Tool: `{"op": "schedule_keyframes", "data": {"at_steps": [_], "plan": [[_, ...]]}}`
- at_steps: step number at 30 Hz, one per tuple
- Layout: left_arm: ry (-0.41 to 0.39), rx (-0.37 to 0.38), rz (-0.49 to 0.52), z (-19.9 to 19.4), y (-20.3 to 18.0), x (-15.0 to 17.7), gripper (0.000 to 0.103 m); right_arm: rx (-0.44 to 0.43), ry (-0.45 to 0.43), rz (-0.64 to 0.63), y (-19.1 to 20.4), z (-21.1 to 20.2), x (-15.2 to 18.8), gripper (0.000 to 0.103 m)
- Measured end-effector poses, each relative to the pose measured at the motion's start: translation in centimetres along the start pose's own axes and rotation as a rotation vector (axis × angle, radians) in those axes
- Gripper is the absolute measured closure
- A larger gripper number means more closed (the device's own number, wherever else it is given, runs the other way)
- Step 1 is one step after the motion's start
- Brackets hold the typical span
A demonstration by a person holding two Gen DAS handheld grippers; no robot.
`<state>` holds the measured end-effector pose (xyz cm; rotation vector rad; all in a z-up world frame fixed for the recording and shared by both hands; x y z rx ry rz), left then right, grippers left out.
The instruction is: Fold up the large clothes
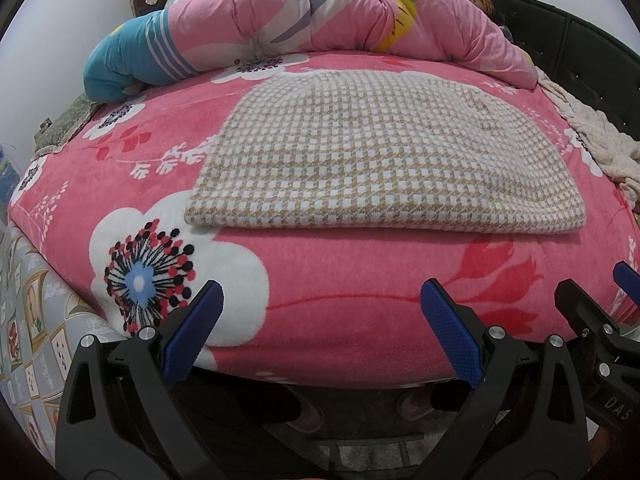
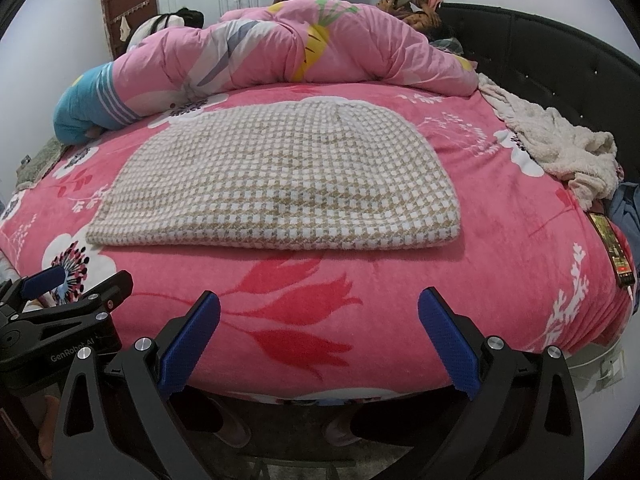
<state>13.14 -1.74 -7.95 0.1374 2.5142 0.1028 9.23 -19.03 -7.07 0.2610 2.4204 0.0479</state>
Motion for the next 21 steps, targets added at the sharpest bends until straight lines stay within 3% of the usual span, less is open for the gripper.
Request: {"op": "schedule_keyframes", "data": {"at_steps": [21], "plan": [[-0.001, -0.002, 0.003, 0.03, 0.19, -0.10, 0.007, -0.002, 0.001, -0.002, -0.09, 0.01, -0.05, 0.007]]}}
Point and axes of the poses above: each gripper's, at about its wrist camera, not at the fingertips, and z roughly the way its jaws point, y to its left, x to its underside, the point moved 9 cm from there along z, roughly the way its jaws point, and after that the axes turned 5 degrees about -x, right-handed, at the moved point
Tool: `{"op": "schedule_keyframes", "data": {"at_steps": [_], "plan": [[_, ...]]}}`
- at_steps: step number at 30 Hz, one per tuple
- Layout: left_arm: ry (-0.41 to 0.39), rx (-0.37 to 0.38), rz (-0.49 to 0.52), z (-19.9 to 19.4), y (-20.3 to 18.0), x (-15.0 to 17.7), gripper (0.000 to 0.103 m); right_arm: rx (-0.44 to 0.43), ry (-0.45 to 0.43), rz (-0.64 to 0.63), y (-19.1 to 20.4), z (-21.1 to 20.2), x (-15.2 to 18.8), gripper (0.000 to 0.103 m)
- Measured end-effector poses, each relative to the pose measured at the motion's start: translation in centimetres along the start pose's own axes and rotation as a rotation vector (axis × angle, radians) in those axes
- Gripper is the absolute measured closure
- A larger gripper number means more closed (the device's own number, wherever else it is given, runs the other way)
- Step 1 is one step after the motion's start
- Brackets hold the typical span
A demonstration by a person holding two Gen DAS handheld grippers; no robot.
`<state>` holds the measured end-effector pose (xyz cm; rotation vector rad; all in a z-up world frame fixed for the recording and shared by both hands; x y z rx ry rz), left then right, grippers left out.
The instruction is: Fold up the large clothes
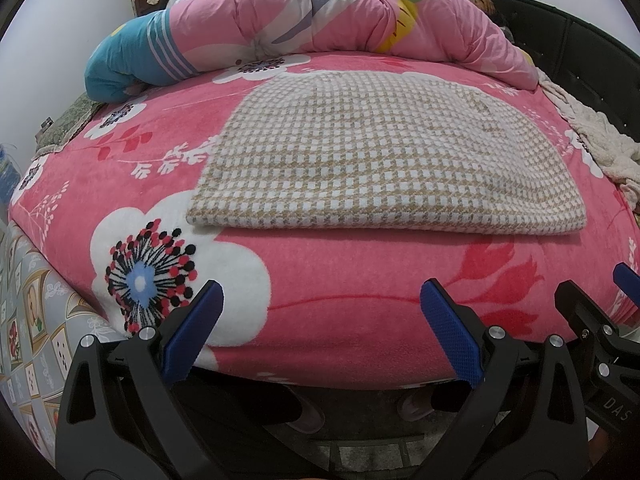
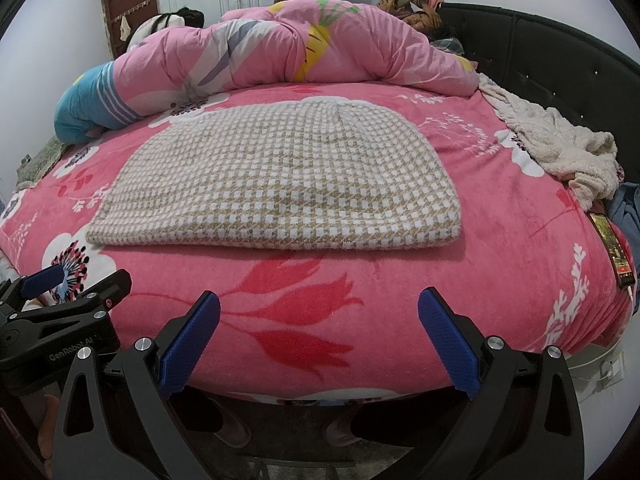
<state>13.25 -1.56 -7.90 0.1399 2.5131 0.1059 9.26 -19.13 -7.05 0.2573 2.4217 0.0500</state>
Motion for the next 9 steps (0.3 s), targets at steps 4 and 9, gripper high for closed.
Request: {"op": "schedule_keyframes", "data": {"at_steps": [4, 9], "plan": [[0.000, -0.001, -0.001, -0.03, -0.07, 0.06, 0.007, -0.001, 0.000, -0.002, -0.16, 0.02, -0.09, 0.007], [0.006, -0.001, -0.009, -0.05, 0.20, 0.06, 0.007, 0.000, 0.001, -0.001, -0.14, 0.03, -0.08, 0.007]]}}
Point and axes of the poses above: each gripper's, at about its wrist camera, not at the fingertips, and z roughly the way its jaws point, y to its left, x to its underside, the point moved 9 cm from there along z, roughly the way its jaws point, and after that the axes turned 5 degrees about -x, right-handed, at the moved point
